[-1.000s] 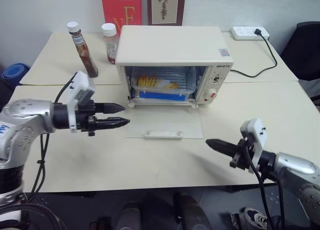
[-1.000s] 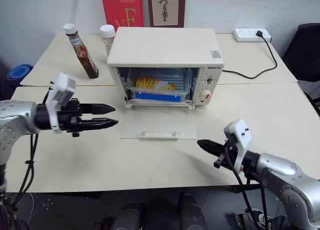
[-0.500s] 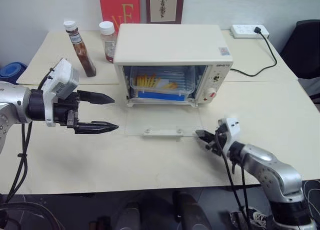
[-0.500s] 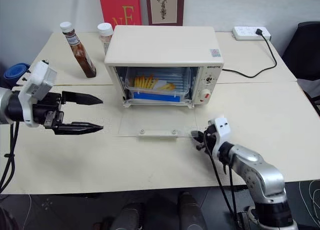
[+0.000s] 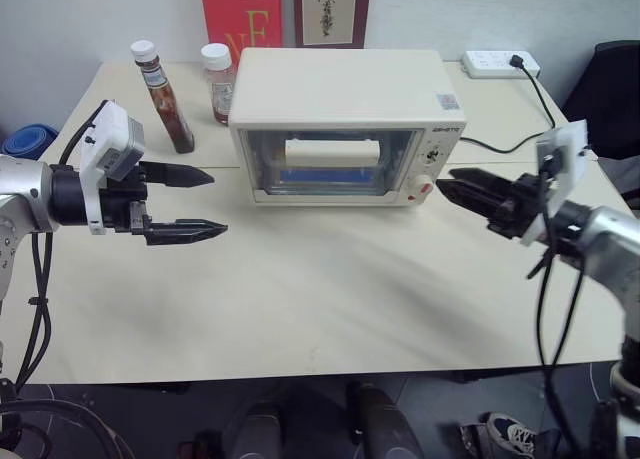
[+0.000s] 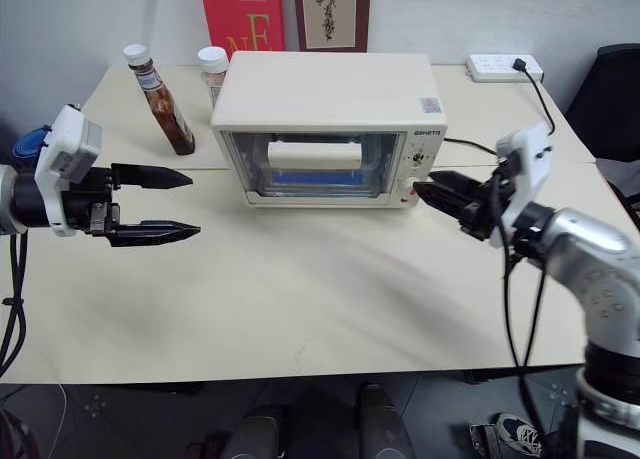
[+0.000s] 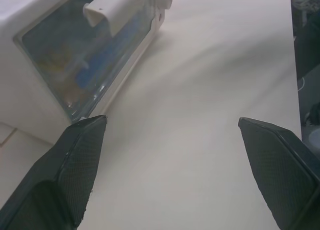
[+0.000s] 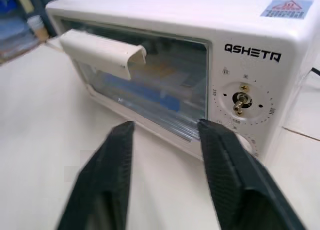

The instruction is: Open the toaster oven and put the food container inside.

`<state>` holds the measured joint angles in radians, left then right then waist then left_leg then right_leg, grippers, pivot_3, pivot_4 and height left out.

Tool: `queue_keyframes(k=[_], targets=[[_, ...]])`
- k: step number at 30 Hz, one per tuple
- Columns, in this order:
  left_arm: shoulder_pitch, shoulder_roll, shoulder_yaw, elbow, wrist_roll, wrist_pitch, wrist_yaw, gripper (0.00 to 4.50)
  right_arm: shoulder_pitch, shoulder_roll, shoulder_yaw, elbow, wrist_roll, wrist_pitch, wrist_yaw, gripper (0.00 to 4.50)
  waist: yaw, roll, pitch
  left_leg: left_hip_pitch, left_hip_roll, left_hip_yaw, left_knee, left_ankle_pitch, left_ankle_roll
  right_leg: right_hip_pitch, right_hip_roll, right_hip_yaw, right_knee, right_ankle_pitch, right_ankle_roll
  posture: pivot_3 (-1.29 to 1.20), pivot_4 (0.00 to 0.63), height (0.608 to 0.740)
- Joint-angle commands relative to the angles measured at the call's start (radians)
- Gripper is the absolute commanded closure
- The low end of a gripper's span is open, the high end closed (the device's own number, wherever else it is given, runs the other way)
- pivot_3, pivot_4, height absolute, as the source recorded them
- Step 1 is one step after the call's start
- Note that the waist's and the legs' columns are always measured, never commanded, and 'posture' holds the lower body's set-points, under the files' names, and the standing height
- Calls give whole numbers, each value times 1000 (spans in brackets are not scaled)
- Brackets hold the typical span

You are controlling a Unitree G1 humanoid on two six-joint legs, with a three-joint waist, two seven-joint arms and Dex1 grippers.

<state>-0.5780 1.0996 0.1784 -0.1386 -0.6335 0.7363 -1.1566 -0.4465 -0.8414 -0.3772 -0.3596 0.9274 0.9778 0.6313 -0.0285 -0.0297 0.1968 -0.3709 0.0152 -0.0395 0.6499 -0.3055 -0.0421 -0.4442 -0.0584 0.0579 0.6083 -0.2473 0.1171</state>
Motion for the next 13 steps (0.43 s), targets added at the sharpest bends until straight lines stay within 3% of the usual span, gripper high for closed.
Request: queue_keyframes(k=[1,5,10,13], targets=[[-16,35,30,22,17,-41,-34,0,31,-153,-112,-25,70,35,157,1375,1,0,0,0,0,0,0,0,0,0,0,0,0,0,0,0,150,740],[-28,72,41,62,27,-67,-76,0,63,-273,-211,28,126,68,270,20,0,1,1,-1,0,1,0,0,0,0,0,0,-2,0,0,0,150,740],[-59,83,39,102,29,-79,-91,0,75,-299,-222,42,113,52,288,20,-4,1,1,2,1,4,1,0,1,0,0,1,-1,0,0,0,150,740],[-1,44,45,74,44,-97,-54,0,91,-221,-179,18,91,30,203,20,-4,1,1,2,1,4,1,0,1,0,0,2,0,0,0,0,150,740]])
